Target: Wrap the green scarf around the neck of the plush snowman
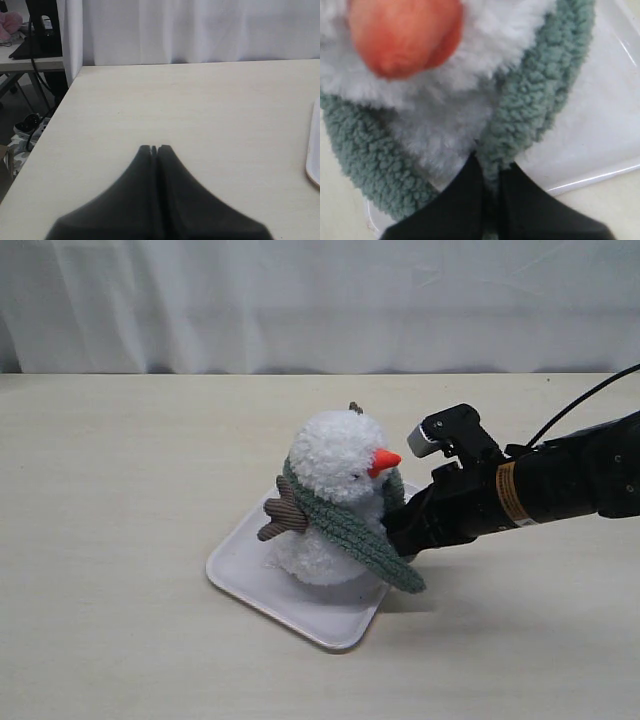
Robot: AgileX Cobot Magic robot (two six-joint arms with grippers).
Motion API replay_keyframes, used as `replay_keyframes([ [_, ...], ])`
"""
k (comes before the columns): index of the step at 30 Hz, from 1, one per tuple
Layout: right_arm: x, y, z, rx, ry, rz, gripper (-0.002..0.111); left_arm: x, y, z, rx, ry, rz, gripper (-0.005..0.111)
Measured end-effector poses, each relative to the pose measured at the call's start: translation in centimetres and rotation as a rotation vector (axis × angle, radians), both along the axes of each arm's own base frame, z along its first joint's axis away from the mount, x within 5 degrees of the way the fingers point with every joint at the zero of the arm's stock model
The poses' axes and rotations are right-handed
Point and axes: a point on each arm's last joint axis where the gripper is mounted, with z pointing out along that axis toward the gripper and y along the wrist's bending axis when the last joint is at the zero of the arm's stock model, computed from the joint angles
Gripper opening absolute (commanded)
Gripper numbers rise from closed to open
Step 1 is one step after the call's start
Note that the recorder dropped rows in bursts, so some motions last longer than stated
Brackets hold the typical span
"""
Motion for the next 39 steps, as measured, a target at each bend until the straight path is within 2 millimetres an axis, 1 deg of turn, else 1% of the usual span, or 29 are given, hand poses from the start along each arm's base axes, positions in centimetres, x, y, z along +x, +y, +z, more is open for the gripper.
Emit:
replay_keyframes([
  [8,-0.1,0.0,0.0,0.004,0.005,0.003,0.004,0.0,0.0,0.0,0.0,0.0,0.0,0.0],
  [14,-1.0,-0.8,-1.4,-0.075,0.015,-0.02,0.005,0.0,0.0,0.0,0.0,0.0,0.0,0.0],
  [15,-1.1,-0.8,-1.5,-0.077,0.017,-0.019,0.006,0.0,0.0,0.0,0.0,0.0,0.0,0.0],
  [16,-1.1,-0.8,-1.5,-0.079,0.016,-0.017,0.014,0.0,0.0,0.0,0.0,0.0,0.0,0.0],
  [17,-1.1,-0.8,-1.5,-0.079,0.014,-0.012,0.02,0.0,0.0,0.0,0.0,0.0,0.0,0.0],
  [18,-1.1,-0.8,-1.5,-0.08,0.012,-0.011,0.03,0.0,0.0,0.0,0.0,0.0,0.0,0.0],
  [19,-1.1,-0.8,-1.5,-0.082,0.01,-0.007,0.036,0.0,0.0,0.0,0.0,0.0,0.0,0.0],
  [20,-1.1,-0.8,-1.5,-0.083,0.009,-0.005,0.044,0.0,0.0,0.0,0.0,0.0,0.0,0.0],
  [22,-1.1,-0.8,-1.5,-0.083,0.009,-0.005,0.055,0.0,0.0,0.0,0.0,0.0,0.0,0.0],
  [25,-1.1,-0.8,-1.1,-0.081,-0.004,-0.005,0.062,0.0,0.0,0.0,0.0,0.0,0.0,0.0],
  [26,-1.1,-0.8,-0.5,-0.076,-0.023,-0.004,0.064,0.0,0.0,0.0,0.0,0.0,0.0,0.0],
  [29,-1.4,-0.9,1.4,-0.06,-0.079,-0.004,0.064,0.0,0.0,0.0,0.0,0.0,0.0,0.0],
  [32,-2.0,-0.8,1.9,-0.045,-0.087,0.009,0.064,0.0,0.0,0.0,0.0,0.0,0.0,0.0],
  [35,-3.7,-0.5,1.1,0.004,-0.024,0.076,0.064,0.0,0.0,0.0,0.0,0.0,0.0,0.0],
  [39,-4.6,-0.7,0.3,-0.011,-0.004,0.1,0.064,0.0,0.0,0.0,0.0,0.0,0.0,0.0],
])
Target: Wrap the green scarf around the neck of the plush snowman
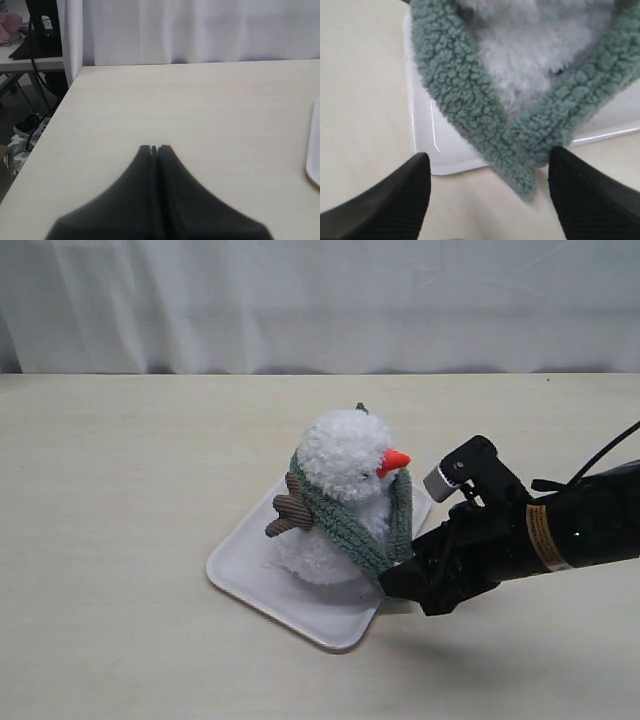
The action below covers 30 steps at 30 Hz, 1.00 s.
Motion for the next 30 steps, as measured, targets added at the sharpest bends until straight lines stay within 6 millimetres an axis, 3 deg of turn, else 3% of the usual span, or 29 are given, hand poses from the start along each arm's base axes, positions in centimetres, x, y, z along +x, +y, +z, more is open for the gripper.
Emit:
replay_keyframes([
  [10,0.8,-0.3,-2.2,-0.063,0.04,-0.021,0.064,0.0,0.0,0.0,0.0,0.0,0.0,0.0],
  [30,1.6,-0.1,-2.0,-0.055,-0.018,-0.009,0.064,0.0,0.0,0.0,0.0,0.0,0.0,0.0],
])
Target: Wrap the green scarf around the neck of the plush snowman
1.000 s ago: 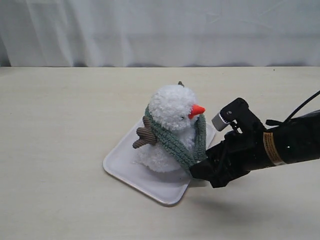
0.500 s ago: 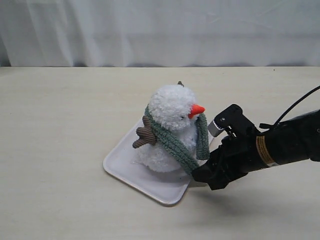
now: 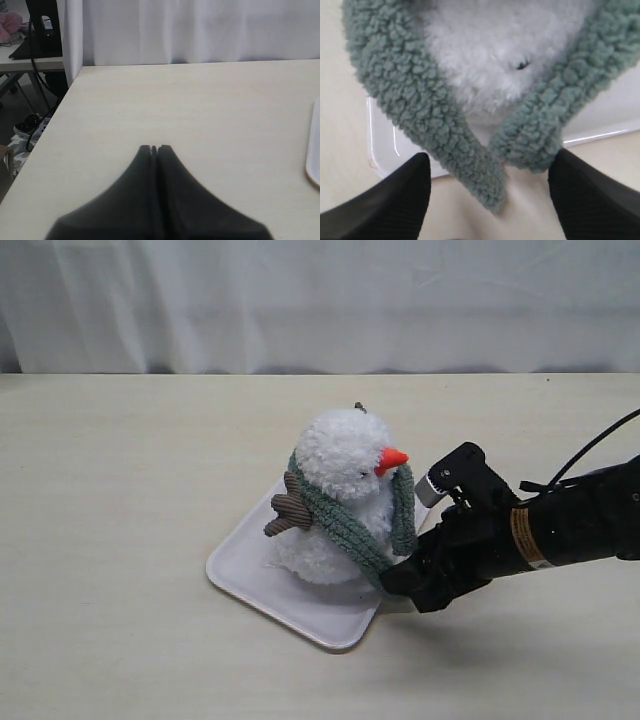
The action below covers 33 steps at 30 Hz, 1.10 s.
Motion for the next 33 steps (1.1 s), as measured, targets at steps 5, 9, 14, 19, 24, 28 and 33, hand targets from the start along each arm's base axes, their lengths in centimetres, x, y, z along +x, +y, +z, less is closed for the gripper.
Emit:
replay_keyframes([
  [5,0.0,0.0,-1.3,-0.007,0.044,0.002,0.062,0.0,0.0,0.0,0.0,0.0,0.0,0.0],
  [9,0.2,-0.1,-2.1,-0.024,0.066,-0.024,0.045,0.0,0.0,0.0,0.0,0.0,0.0,0.0],
  [14,0.4,-0.3,-2.1,-0.022,0.063,-0.066,0.014,0.0,0.0,0.0,0.0,0.0,0.0,0.0],
  [19,0.4,-0.3,-1.9,-0.035,0.032,-0.035,0.004,0.0,0.0,0.0,0.0,0.0,0.0,0.0],
  [24,0.5,-0.6,-1.9,-0.08,0.007,-0.037,0.004,0.0,0.0,0.0,0.0,0.0,0.0,0.0],
  [28,0.8,-1.2,-1.9,-0.14,-0.015,-0.075,0.004,0.0,0.0,0.0,0.0,0.0,0.0,0.0],
  [33,0.9,-1.4,-1.0,-0.152,-0.044,-0.108,0.004,0.0,0.0,0.0,0.0,0.0,0.0,0.0],
])
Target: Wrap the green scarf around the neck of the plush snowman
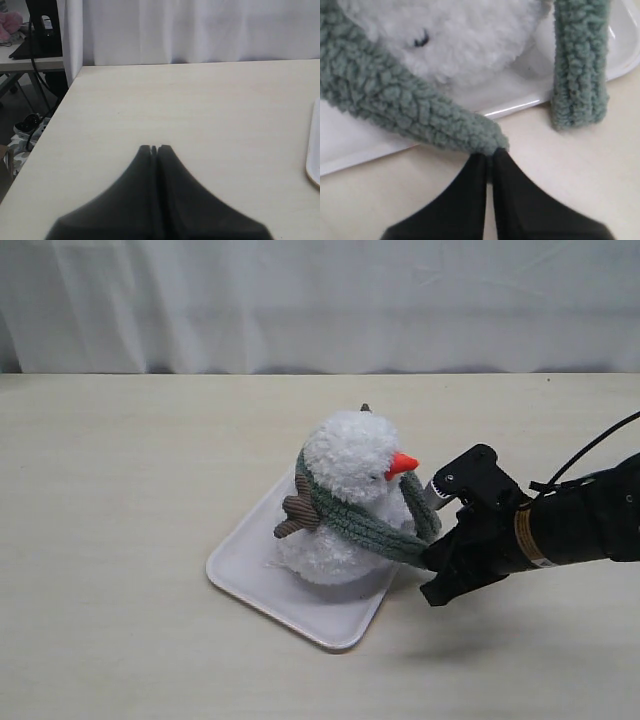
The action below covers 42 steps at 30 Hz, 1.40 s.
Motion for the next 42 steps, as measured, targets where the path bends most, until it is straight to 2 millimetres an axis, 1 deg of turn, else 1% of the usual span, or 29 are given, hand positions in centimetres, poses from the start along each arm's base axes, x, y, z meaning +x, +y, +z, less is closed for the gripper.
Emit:
replay_keyframes([
  [6,0.0,-0.1,1.2,0.0,-0.044,-0.007,0.004,0.0,0.0,0.0,0.0,0.0,0.0,0.0],
  [10,0.1,-0.3,1.4,-0.015,-0.055,-0.019,0.006,0.0,0.0,0.0,0.0,0.0,0.0,0.0],
  [12,0.1,-0.3,1.4,-0.015,-0.055,-0.019,0.013,0.0,0.0,0.0,0.0,0.0,0.0,0.0],
  [15,0.1,-0.3,1.4,-0.015,-0.055,-0.019,0.028,0.0,0.0,0.0,0.0,0.0,0.0,0.0],
  [18,0.1,-0.3,1.4,-0.015,-0.055,-0.019,0.041,0.0,0.0,0.0,0.0,0.0,0.0,0.0],
  [20,0.1,-0.3,1.4,-0.013,-0.053,-0.027,0.044,0.0,0.0,0.0,0.0,0.0,0.0,0.0],
  [24,0.1,-0.3,1.9,0.004,-0.059,-0.056,0.043,0.0,0.0,0.0,0.0,0.0,0.0,0.0],
  [27,0.0,-0.4,3.2,0.027,-0.09,-0.078,0.043,0.0,0.0,0.0,0.0,0.0,0.0,0.0],
  [30,-0.3,-0.4,4.9,0.06,-0.134,-0.104,0.043,0.0,0.0,0.0,0.0,0.0,0.0,0.0],
  [34,-1.0,-0.5,7.9,0.119,-0.213,-0.125,0.043,0.0,0.0,0.0,0.0,0.0,0.0,0.0],
  [36,-1.5,-0.5,9.4,0.161,-0.245,-0.132,0.043,0.0,0.0,0.0,0.0,0.0,0.0,0.0],
  [40,-3.1,-0.2,12.7,0.281,-0.301,-0.118,0.043,0.0,0.0,0.0,0.0,0.0,0.0,0.0],
  [41,-3.6,-0.1,13.3,0.306,-0.311,-0.105,0.041,0.0,0.0,0.0,0.0,0.0,0.0,0.0],
  [42,-4.1,-0.1,14.2,0.329,-0.328,-0.095,0.036,0.0,0.0,0.0,0.0,0.0,0.0,0.0],
])
